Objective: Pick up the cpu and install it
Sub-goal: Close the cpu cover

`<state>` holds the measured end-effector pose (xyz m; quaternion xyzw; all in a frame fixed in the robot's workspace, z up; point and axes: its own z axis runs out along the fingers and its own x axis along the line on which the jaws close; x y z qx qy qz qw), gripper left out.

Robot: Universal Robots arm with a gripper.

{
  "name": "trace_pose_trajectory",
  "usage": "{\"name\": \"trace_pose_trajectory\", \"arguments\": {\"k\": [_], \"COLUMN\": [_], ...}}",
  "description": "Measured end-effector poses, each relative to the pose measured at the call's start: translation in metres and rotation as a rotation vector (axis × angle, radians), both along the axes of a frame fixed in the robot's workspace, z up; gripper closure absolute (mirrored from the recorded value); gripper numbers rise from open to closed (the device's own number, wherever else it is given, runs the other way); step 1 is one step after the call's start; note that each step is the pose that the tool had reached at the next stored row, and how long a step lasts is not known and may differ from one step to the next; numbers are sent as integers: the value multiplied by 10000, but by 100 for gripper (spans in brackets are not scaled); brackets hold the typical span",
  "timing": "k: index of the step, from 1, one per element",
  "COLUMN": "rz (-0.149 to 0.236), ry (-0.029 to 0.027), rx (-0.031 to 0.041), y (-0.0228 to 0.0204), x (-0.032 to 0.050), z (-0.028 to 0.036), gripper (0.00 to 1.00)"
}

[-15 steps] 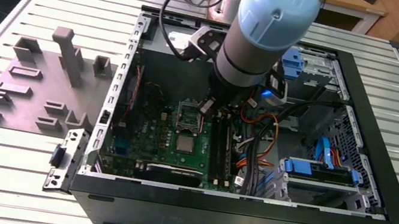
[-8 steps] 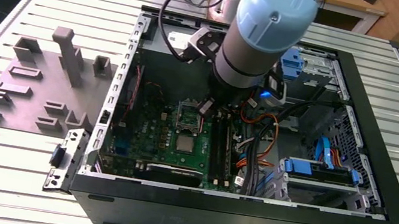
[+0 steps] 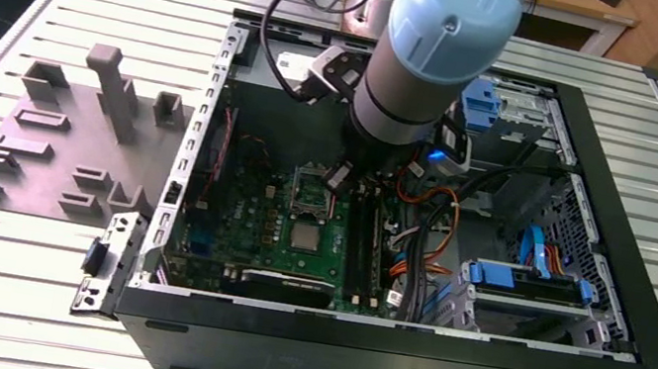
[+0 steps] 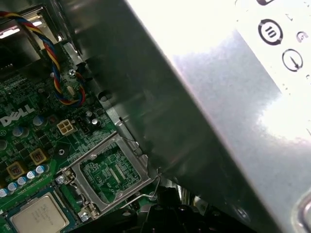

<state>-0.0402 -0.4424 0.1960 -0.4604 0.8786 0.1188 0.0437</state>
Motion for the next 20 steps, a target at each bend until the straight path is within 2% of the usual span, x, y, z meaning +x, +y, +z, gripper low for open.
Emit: {"name": "trace_pose_trajectory", "arguments": {"k": [14, 20], "rz": [-1, -1], "ry": [0, -1], "rx": [-16, -121], "y": [0, 0], "x": [-39, -57], "z": [81, 115], "gripper": [90, 90]}}
